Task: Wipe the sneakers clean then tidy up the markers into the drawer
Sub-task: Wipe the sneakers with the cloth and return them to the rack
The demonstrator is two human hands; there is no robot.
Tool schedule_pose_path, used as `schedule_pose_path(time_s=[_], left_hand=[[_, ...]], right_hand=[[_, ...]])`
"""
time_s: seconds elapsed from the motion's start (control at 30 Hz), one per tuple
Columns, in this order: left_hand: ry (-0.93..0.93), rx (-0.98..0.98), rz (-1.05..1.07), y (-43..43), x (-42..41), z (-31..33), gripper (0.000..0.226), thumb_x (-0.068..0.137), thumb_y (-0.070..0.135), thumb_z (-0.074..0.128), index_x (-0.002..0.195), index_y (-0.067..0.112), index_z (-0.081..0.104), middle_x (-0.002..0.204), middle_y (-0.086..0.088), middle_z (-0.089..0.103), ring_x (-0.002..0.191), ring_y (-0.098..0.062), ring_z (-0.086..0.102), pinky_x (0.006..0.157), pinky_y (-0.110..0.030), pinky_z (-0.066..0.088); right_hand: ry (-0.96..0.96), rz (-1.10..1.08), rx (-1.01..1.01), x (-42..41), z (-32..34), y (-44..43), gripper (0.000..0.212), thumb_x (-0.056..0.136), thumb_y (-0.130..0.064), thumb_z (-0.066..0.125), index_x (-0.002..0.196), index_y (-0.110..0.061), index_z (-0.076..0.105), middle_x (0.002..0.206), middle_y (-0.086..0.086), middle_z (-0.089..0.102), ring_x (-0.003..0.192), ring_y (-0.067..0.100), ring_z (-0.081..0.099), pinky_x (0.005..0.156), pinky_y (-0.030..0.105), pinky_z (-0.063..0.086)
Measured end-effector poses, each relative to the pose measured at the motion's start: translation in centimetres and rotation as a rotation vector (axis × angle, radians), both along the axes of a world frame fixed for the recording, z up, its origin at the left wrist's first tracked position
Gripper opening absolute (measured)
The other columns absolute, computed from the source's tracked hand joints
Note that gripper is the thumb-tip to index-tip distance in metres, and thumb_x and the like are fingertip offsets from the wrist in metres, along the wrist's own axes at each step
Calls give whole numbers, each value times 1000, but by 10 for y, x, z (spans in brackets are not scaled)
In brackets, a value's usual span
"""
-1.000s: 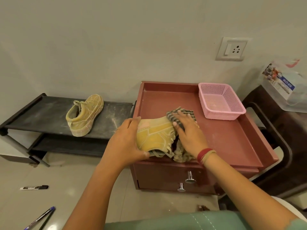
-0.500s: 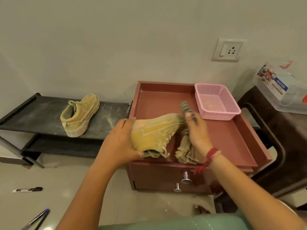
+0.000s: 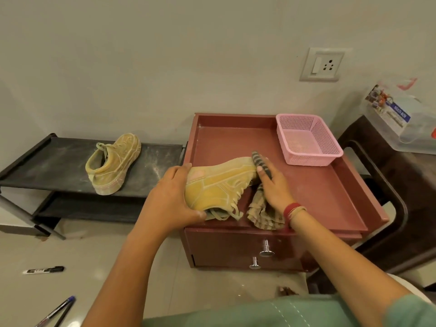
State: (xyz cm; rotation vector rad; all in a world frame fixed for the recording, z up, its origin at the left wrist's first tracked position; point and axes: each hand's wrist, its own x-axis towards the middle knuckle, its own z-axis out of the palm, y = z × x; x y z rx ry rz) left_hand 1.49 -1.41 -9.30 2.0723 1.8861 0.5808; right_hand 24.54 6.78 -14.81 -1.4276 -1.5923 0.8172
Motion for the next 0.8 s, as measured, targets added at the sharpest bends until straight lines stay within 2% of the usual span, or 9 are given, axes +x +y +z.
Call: schedule_pose_path(time_s=[0.13,0.2,0.27,0.37,0.4,0.5,0.6,0.73,0.8], left_hand=[[2,-1,2,1,-2,0,106,56,43,79,146,24,25,141,4,35,119,-17,46,88,-33,44],[4,-3,4,1,-1,0,106,56,44,79,146,24,25,142,5,34,119,-17,46,88,-32,44],[-1,0,7,2,-2,-1,106,56,44,79,146,24,25,142,5,35,120,-18,46,89,-33,44],[-16,-5,7,2,-2,-2,108,56,44,79,147,25,24,141,6,34,118,-16,46,86,-31,44],[-24,-8,8,3,-2,-2,109,55,46,79,147,25,24,140,7,33,117,-16,46,85,-30,44],[-45,-24,17,3,-2,-2,112,48,53,69,147,26,24,139,6,33,116,-17,47,88,-33,45],[-53,-39,25,4,-2,-1,113,46,54,66,147,26,24,140,6,34,119,-17,46,91,-36,46],[-55,-42,23,3,-3,0,114,45,54,66,147,25,24,141,6,34,122,-16,43,93,-36,44],[-58,-37,8,2,-3,-1,117,43,58,64,147,25,24,141,6,34,122,-15,43,92,-33,44]], right_hand=[[-181,195,124,-10,0,-12,45,97,-40,38,140,-28,38,152,-8,28,143,10,12,114,30,11],[-162,185,135,-11,-1,-12,41,98,-36,39,139,-32,38,150,-11,27,142,9,11,113,31,11],[109,17,-16,-4,-6,4,37,99,-29,43,135,-25,44,145,-1,40,136,17,32,114,37,24],[682,-310,-303,16,2,23,26,97,-31,45,117,-19,58,123,9,61,113,27,58,102,48,43],[704,-369,-297,20,5,24,29,97,-31,46,118,-16,58,120,9,62,111,28,59,101,46,44],[351,-252,-56,10,12,9,37,98,-29,44,128,-9,53,126,10,58,119,27,53,98,31,43],[-82,140,62,-8,-2,-7,44,98,-34,40,140,-24,39,149,-3,34,140,13,24,113,30,20],[178,-58,-46,1,-9,7,41,99,-26,42,139,-17,41,144,3,43,137,18,34,111,28,26],[38,5,26,-2,-9,4,42,99,-28,41,140,-22,39,148,1,36,141,15,25,112,26,19]])
